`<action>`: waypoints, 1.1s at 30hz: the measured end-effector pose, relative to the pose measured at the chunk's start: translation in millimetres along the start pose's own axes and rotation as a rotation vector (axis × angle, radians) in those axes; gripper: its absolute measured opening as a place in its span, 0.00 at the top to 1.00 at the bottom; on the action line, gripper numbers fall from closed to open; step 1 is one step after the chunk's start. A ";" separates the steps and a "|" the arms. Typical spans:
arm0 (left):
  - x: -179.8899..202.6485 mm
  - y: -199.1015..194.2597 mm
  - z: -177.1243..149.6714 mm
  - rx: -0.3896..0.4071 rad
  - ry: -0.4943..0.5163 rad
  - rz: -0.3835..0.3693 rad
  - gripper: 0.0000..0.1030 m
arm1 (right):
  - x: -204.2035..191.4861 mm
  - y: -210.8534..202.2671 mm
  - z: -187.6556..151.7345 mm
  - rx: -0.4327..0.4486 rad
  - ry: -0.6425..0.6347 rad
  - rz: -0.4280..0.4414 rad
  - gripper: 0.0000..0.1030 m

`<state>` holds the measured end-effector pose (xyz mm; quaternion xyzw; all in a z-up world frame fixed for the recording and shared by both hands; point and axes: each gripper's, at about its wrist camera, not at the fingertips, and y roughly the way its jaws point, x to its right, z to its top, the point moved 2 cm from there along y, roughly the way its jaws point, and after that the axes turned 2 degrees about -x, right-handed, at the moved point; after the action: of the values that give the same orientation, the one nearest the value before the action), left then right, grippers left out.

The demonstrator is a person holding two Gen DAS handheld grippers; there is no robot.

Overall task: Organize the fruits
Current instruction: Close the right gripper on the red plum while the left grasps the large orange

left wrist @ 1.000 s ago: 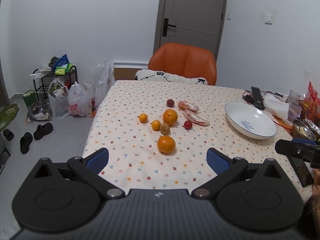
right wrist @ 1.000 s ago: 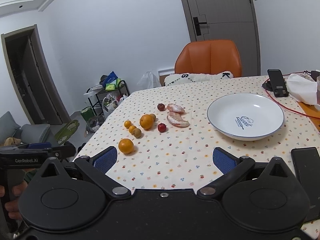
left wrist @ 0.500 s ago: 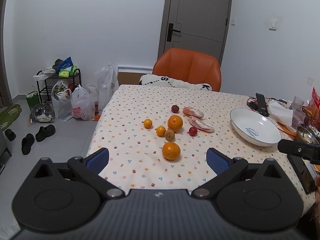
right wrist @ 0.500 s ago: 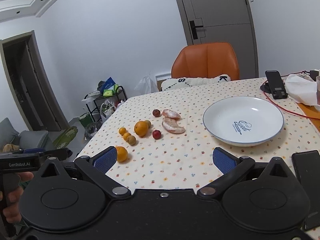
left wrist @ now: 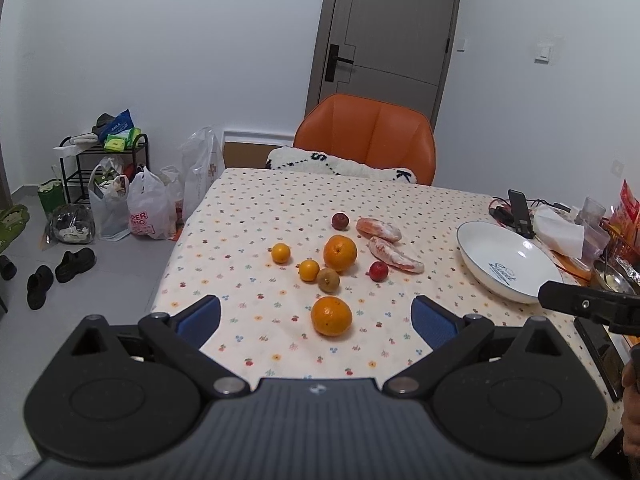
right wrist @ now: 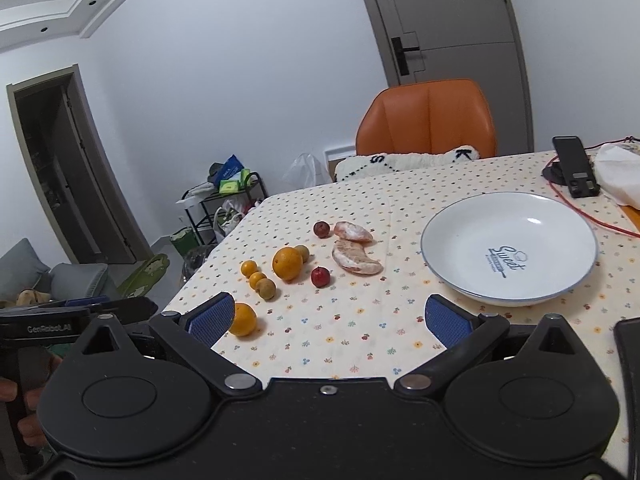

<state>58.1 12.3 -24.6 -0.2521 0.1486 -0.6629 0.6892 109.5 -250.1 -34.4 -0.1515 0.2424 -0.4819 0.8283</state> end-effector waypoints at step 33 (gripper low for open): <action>-1.3 102.7 -2.1 -0.174 -0.047 -0.045 0.33 | 17.8 100.0 7.8 -0.148 0.037 0.086 0.18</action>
<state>143.0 12.6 -82.4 -0.3299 0.1835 -0.6567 0.6529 193.7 -216.5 -80.8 -0.1930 0.2991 -0.4291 0.8301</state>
